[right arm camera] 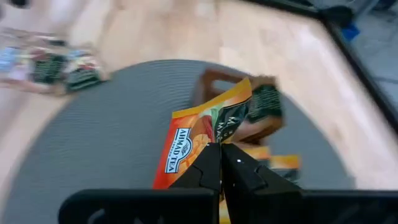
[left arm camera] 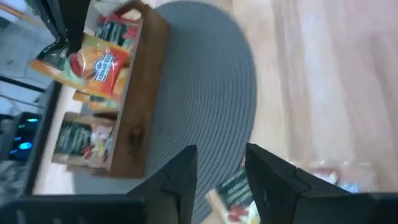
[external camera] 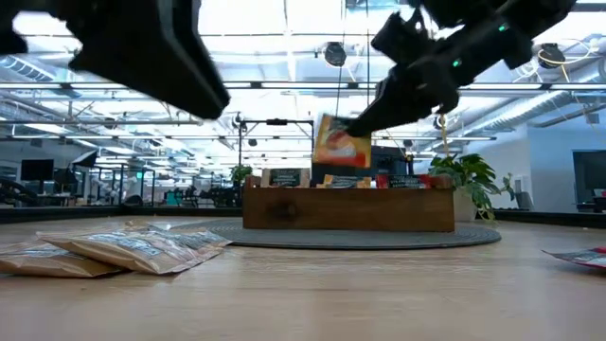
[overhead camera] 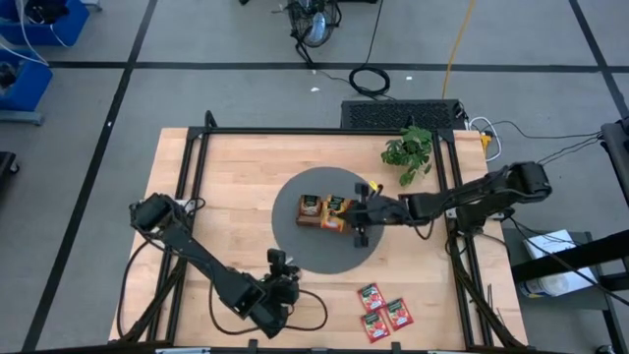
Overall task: Pick & Place Tea
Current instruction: Put the yellow tea bag into the middle compartment of the wooden organizer
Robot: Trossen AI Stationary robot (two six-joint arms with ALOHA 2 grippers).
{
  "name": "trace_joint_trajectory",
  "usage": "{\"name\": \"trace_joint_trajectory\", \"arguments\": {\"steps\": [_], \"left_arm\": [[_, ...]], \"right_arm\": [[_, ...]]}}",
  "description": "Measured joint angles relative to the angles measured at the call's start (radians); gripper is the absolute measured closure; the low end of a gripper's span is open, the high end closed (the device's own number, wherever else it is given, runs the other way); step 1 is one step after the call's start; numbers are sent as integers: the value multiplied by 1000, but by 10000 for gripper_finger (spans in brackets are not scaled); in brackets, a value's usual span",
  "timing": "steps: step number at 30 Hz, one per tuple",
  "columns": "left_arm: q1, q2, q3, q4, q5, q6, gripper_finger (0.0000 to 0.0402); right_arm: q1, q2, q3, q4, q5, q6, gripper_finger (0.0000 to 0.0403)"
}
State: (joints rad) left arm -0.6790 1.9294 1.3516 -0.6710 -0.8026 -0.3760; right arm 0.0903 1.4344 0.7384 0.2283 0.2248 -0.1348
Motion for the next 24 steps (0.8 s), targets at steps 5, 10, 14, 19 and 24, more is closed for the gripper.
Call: {"name": "trace_joint_trajectory", "arguments": {"steps": [5,10,14,19,24], "left_arm": [[-11,1,-2,-11,-16,-14,276],[-9,1,-2,-15,-19,-22,284],[-2,1,-2,-15,-19,-22,286],[11,1,-1,-14,-19,-26,282],[17,1,-1,-15,-17,-44,282]], "right_arm": [[-71,41,4,-9,-57,-25,403],[-93,77,18,-13,-65,-91,403],[-94,87,22,-31,-47,-143,403],[-95,87,22,-41,35,-183,403],[-93,94,22,-40,36,-201,403]]}}
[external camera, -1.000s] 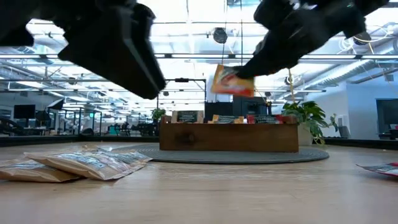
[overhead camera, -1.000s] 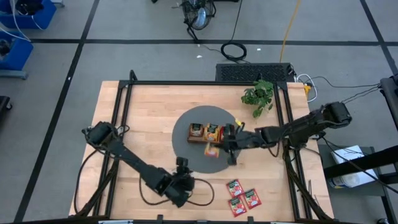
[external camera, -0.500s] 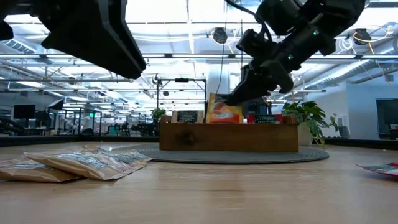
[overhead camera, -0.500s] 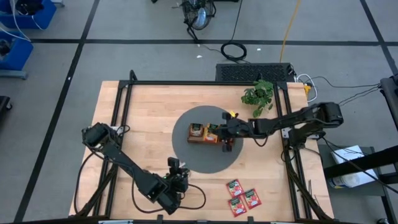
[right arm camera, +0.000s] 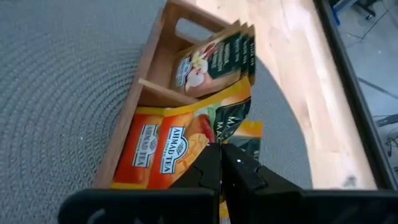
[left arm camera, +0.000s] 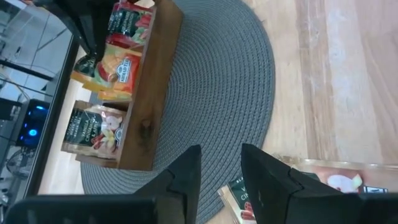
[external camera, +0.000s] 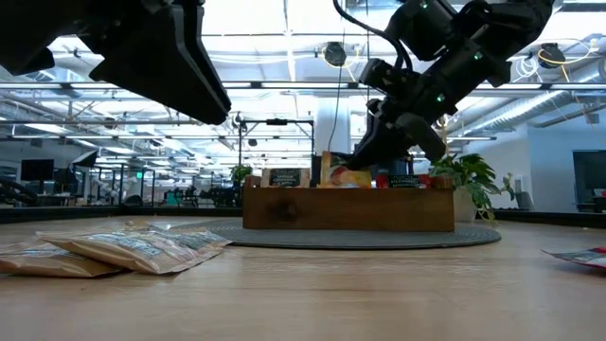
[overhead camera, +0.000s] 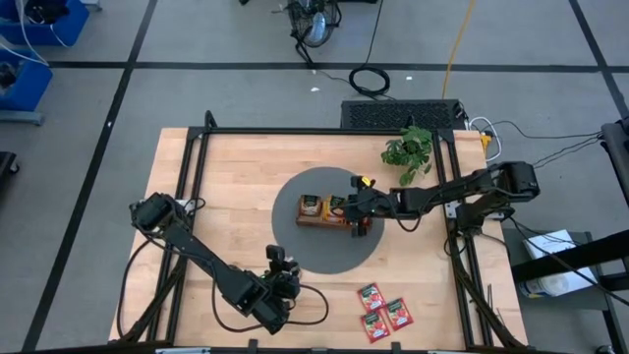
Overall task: Pick & Place Tea
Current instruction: Put the yellow tea bag into the middle compartment of the wooden organizer
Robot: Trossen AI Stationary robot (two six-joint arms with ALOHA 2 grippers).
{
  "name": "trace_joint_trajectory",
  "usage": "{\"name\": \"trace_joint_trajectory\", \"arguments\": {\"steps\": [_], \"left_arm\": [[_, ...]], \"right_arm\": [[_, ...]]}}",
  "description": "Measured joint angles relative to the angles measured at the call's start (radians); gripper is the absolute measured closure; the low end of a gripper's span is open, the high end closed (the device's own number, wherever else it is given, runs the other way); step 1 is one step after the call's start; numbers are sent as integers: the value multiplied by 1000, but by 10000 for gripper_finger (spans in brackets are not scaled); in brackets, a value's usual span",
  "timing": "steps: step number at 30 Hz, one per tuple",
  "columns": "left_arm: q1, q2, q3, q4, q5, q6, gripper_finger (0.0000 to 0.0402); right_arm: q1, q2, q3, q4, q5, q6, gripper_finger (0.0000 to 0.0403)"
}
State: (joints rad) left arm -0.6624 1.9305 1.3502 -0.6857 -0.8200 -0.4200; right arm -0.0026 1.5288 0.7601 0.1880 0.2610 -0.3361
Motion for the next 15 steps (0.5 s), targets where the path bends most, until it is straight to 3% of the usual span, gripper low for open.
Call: {"name": "trace_joint_trajectory", "arguments": {"steps": [4,9,15], "left_arm": [[0,0,0,0,1,-2,282],[0,0,0,0,2,-2,282],[0,0,1,0,3,-4,282]], "right_arm": [[-1,6,0,-14,-4,9,403],[0,6,0,-29,-104,56,398],[-3,6,0,-8,-98,89,365]]}}
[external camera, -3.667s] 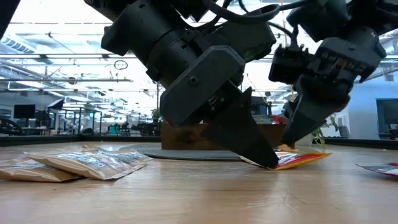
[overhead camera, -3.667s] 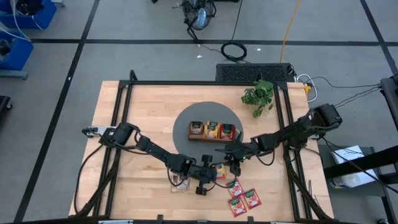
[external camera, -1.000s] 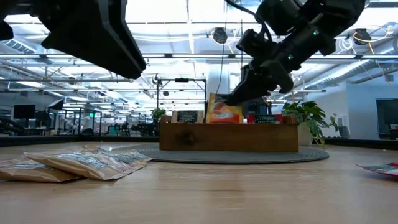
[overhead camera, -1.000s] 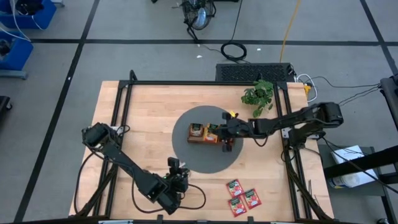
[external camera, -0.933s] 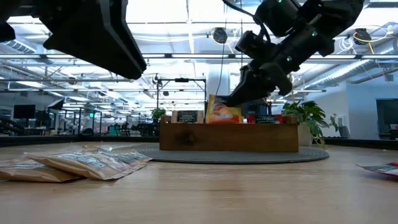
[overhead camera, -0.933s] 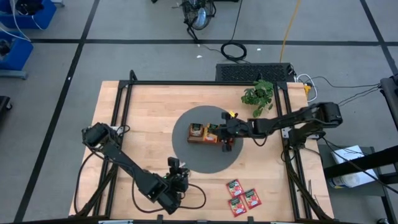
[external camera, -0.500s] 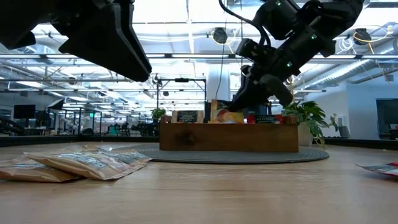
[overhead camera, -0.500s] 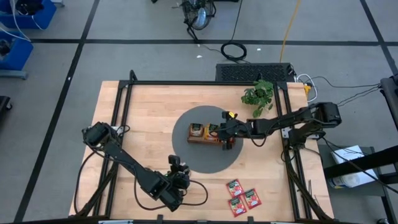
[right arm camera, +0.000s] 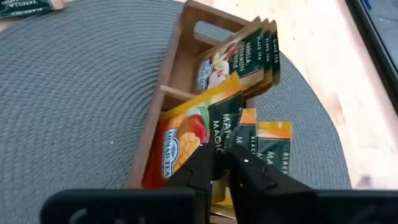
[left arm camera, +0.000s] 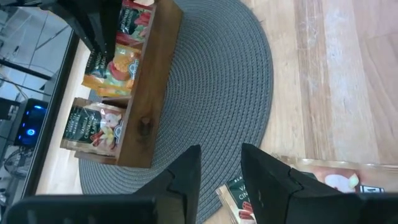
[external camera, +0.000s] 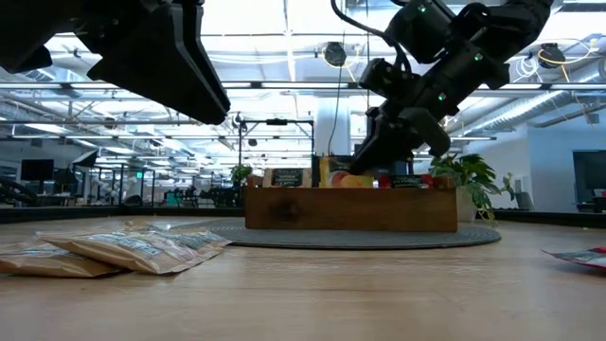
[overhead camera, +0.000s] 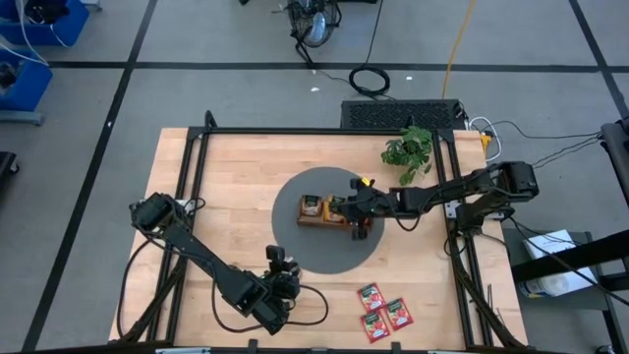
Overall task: Pick & Place Tea
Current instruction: Put the yellow tea bag into the middle compartment of the wooden organizer, then put the gold tea bag into the left compartment of the wooden organizer
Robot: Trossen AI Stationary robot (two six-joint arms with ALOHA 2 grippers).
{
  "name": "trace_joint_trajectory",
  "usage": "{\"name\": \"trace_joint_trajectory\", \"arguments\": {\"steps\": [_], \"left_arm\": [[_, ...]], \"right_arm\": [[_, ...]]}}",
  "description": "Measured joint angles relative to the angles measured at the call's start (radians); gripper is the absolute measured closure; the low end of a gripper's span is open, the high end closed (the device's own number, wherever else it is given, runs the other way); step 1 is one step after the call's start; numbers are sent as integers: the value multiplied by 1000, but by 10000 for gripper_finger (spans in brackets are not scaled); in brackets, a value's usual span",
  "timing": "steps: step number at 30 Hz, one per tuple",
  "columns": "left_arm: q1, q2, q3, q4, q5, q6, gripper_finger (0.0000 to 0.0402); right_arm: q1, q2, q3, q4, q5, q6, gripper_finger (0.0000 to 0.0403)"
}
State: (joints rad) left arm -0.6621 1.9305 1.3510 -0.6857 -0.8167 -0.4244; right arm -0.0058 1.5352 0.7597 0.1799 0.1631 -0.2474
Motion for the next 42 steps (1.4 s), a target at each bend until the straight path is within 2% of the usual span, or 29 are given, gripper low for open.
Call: {"name": "trace_joint_trajectory", "arguments": {"steps": [5,10,13,20,23,26,32,38,40,42], "left_arm": [[0,0,0,0,0,0,282],[0,-1,0,0,0,0,282],[0,-1,0,-1,0,0,282],[-3,-2,-24,-5,7,-26,282],[-3,-2,-48,-2,38,-50,282],[-1,-2,-58,28,95,-53,282],[-10,-2,-58,114,267,-90,282],[-52,-2,-79,127,275,-278,282],[-74,-2,-102,163,273,-288,282],[-93,-2,-127,222,279,-285,282]], "right_arm": [[1,0,0,38,0,9,327],[1,0,0,40,71,11,293],[1,-1,0,40,77,11,277],[53,-56,0,106,69,100,271],[133,-56,0,148,-10,123,276],[218,-18,0,201,-85,135,277],[330,159,-1,416,-87,137,277],[326,363,3,672,-86,134,277],[307,392,21,684,-91,164,277],[286,401,49,676,-142,199,277]]}}
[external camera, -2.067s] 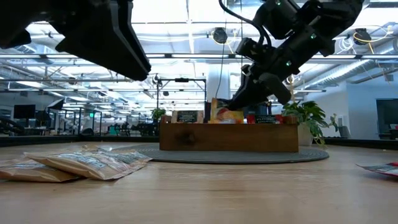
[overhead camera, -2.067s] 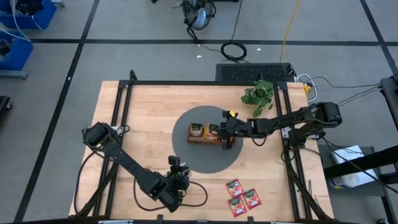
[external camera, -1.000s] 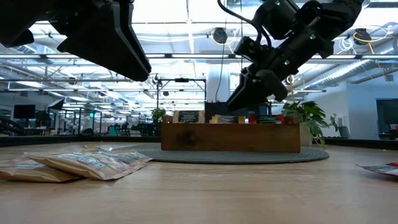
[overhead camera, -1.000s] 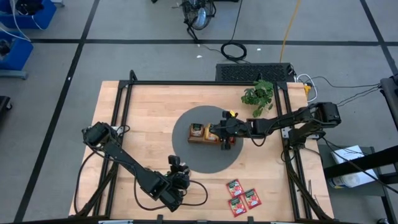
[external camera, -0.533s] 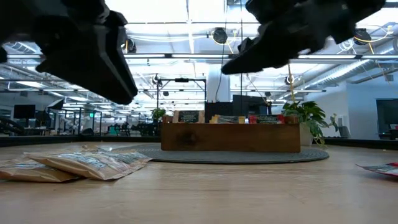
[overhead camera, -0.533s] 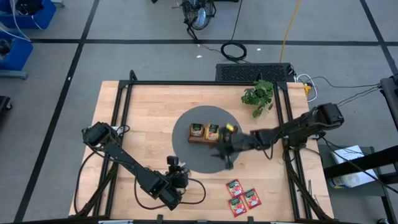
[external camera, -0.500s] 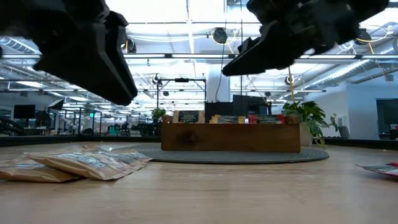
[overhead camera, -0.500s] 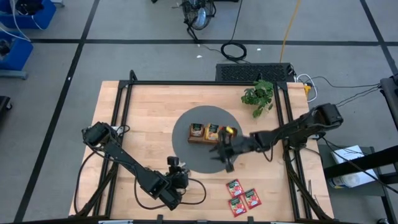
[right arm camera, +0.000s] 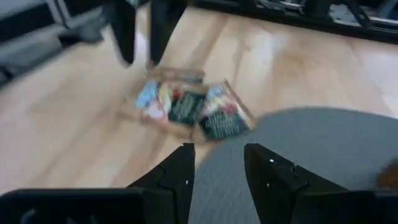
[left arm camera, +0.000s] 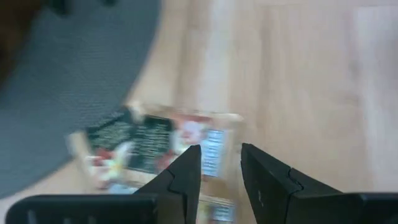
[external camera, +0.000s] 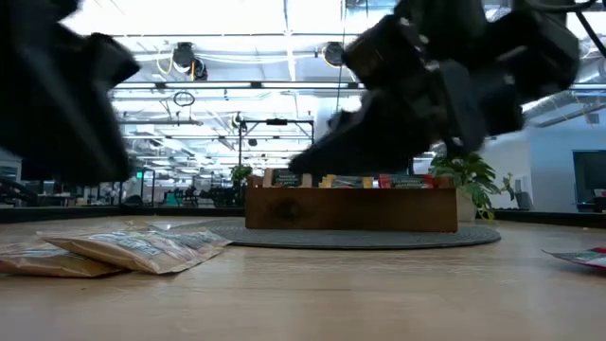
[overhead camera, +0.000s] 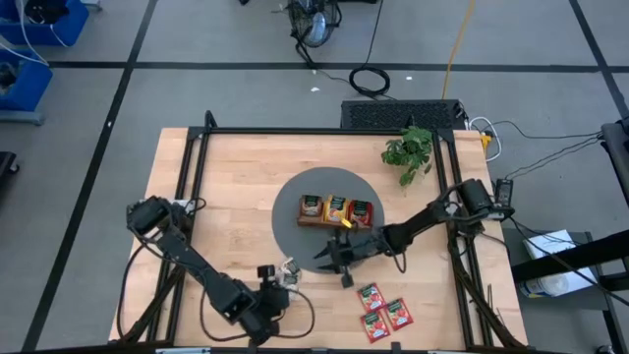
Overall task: Pick & Place Tea
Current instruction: Put the gold tea bag into the left compartment of the wooden organizer
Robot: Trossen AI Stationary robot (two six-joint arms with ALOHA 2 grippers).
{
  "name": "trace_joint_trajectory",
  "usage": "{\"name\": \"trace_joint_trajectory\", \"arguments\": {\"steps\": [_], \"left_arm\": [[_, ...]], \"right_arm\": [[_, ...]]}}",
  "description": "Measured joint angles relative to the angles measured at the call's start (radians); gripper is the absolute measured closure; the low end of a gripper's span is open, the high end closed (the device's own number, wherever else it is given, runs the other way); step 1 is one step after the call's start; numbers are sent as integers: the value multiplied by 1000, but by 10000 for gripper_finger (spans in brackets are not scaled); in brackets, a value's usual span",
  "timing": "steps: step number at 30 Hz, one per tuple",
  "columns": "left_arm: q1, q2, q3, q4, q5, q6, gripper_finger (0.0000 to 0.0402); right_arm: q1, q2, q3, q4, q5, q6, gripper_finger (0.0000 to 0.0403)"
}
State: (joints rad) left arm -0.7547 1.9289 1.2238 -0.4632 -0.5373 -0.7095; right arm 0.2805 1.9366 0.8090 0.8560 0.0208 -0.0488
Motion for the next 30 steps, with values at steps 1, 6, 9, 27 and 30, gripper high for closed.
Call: {"name": "trace_joint_trajectory", "arguments": {"steps": [1,6,9,27,30], "left_arm": [[-7,0,-13,25,8,-2,282],[-20,1,-68,69,6,-22,282],[-20,1,-70,68,0,-37,282],[-6,1,-70,60,13,-55,282],[-3,15,-70,56,12,-58,282]], "right_arm": [[-7,0,12,-11,-33,10,277],[-11,0,60,-77,-77,-15,277],[-10,0,65,-74,-78,-43,277],[-10,0,64,-122,-77,-45,277],[-10,0,64,-120,-78,-45,277]]}}
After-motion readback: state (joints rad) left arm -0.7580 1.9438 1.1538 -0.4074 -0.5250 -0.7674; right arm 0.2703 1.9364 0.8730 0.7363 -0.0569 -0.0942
